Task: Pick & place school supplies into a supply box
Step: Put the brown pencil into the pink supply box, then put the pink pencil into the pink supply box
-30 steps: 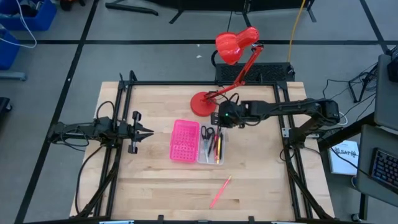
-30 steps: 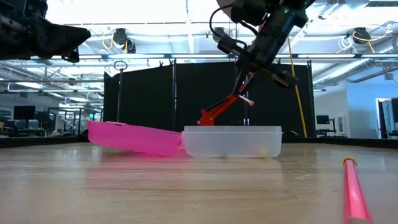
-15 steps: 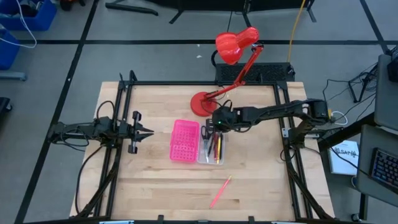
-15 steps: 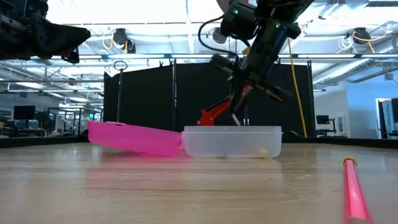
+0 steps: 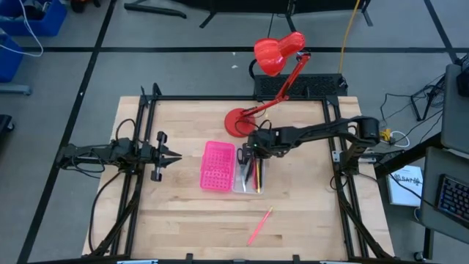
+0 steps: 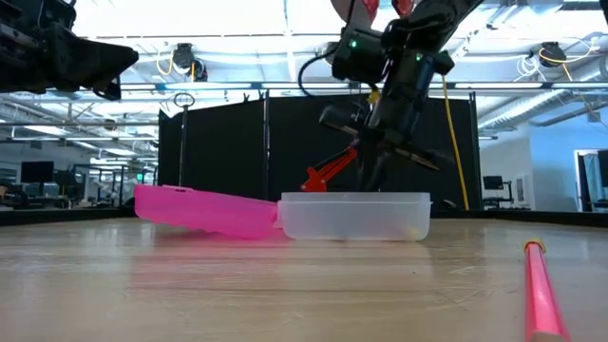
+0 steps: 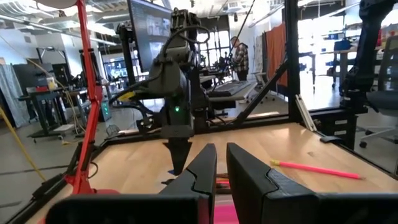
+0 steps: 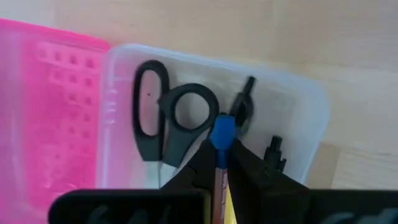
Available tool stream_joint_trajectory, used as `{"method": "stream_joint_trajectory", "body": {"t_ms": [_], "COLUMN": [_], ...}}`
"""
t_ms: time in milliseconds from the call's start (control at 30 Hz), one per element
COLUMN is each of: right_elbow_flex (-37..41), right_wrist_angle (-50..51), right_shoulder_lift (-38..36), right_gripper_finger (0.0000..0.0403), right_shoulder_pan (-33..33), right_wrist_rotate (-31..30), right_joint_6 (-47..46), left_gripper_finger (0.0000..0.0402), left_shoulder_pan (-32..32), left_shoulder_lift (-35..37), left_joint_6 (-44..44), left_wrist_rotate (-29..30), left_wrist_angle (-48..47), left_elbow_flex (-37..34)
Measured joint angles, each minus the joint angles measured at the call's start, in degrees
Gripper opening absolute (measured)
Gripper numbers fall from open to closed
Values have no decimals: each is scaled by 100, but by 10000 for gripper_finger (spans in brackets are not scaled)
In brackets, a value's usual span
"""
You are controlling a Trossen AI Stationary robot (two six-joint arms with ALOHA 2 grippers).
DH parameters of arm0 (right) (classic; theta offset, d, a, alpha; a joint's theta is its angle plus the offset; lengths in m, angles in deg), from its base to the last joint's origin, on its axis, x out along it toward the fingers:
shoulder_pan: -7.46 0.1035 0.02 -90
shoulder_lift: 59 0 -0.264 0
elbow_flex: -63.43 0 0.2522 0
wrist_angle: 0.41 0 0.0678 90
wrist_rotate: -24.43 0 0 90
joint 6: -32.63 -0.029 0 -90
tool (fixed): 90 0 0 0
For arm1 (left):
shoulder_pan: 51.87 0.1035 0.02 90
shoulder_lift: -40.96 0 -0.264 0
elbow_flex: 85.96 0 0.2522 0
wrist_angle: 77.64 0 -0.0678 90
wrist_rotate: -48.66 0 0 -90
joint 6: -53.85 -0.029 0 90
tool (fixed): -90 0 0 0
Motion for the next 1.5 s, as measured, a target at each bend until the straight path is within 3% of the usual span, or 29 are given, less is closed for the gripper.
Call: {"method": "stream_joint_trajectory", "body": {"t_ms": [267,700,867,1333,1500], "right_elbow_flex": [-2,-2,-2,-37,-35], "right_wrist_angle": [-20,14,140,1267,782], "right_shoulder_lift": [297,103,-133,-228,-222], "right_gripper_finger": [20,130,155,124,106], "right_shoulder_pan": [-108,-124,-109,16,62], "right_wrist_rotate": [212,40,-125,-253,-204], "right_joint_6": [125,288,285,353,409], "left_gripper_finger": [47,47,47,47,47], "left_shoulder_pan": [1,0,0,-1,0], "left_shoulder_lift": [0,-1,-1,-2,-1], "left_joint_6": [149,130,130,296,239], "left_wrist_rotate": [-2,-4,-2,-4,-3], "left_wrist_angle": [-1,-39,-78,-62,-60], "left_elbow_flex": [0,0,0,0,0]}}
